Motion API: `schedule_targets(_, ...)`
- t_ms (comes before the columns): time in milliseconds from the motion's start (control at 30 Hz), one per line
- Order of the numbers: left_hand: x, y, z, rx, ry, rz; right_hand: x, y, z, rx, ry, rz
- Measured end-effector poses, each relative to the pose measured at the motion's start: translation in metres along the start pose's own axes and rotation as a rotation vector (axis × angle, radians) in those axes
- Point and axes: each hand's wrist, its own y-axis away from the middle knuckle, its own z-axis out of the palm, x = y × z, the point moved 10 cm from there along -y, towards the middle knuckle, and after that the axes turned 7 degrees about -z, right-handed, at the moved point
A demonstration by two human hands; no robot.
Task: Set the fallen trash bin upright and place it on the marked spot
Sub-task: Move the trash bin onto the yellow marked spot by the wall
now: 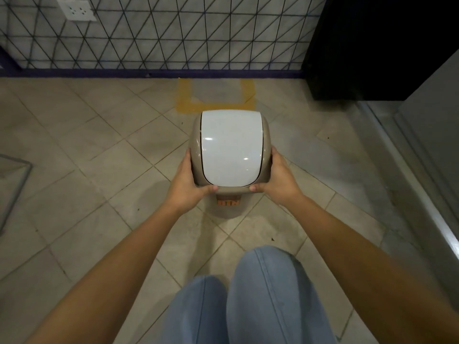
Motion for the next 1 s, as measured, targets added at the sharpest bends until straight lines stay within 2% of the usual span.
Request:
schedule_targets(333, -0.01, -0.049, 0.009, 0.04, 0.047, -0.123, 0.004, -0.057, -0.006, -0.056, 0.03, -0.016)
schedule_targets(767, -0.018, -0.096, 0.001, 0.061, -0.015, -0.172, 0.007, -0.103, -0.004, -0.083, 0.018, -0.007)
schedule_targets(933, -0.019, -0.117, -0.003, -0.017, 0.111, -0.183, 0.002, -0.123, 0.001, -0.069, 0.005, -0.029)
schedule_targets(1000, -0.025, -0.142, -0.014, -0.077, 0.122, -0.245, 0.0, -0.147, 0.011, -0.065, -0.003, 0.053)
